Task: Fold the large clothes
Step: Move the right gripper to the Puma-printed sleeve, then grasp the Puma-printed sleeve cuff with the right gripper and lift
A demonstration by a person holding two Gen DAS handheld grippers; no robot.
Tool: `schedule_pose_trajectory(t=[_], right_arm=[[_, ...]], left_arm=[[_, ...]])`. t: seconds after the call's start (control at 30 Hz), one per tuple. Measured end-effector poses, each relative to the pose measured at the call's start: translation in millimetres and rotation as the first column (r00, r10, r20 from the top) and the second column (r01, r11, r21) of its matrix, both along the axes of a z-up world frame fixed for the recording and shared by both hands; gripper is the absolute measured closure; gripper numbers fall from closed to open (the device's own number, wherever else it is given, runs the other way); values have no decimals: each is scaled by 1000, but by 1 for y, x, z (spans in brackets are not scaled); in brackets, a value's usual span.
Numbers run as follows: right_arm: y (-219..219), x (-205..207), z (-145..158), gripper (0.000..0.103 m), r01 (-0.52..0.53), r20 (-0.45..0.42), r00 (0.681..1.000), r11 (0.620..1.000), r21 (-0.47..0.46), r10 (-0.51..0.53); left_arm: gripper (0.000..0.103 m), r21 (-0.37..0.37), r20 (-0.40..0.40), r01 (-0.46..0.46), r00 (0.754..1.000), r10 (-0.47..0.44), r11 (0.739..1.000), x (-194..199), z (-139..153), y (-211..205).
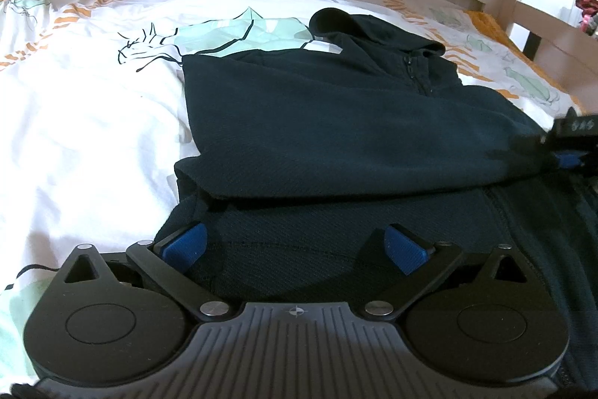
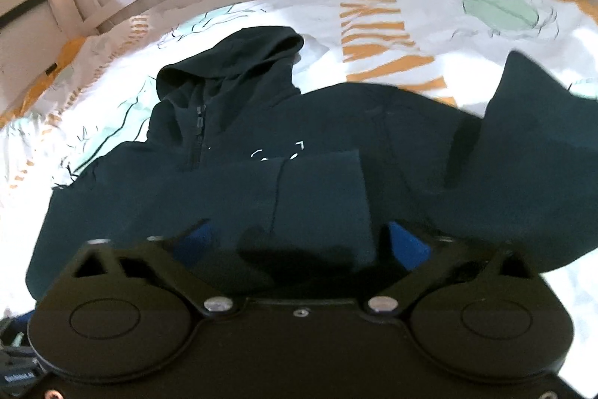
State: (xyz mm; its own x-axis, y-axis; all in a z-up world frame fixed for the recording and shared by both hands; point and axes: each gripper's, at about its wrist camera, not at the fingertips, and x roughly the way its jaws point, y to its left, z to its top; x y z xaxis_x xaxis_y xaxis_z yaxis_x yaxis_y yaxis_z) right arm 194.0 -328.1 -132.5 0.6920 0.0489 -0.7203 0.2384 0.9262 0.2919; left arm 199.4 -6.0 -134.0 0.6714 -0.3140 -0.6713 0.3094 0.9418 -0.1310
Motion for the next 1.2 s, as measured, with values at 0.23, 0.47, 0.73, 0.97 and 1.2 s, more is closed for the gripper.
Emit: schedule_pose_trajectory(t=[0.23,0.47,0.73,0.97,1.2], right_arm=[[22,-9,14,68,-151,63,987,988,-9,151],[16,-8,5,63,-105,41,994,994,-4,105],[-5,-25,1,36,-57,37,998,996,-75,60],[-2,-36,2,31,-82,56,994,991,-103,89],[-34,-61,27,29,-33,114,993,997,-69,41]], left_arm=[[1,-34,52,-89,995,91,995,-5,25,14],[1,110,122,-66,991,53,992,19,44,-8],[0,58,-65,-190,979,194,980,61,0,31],[0,90,-59,-177,981,183,980,62,2,26],[1,116,-27,-179,983,183,977,55,19,19]])
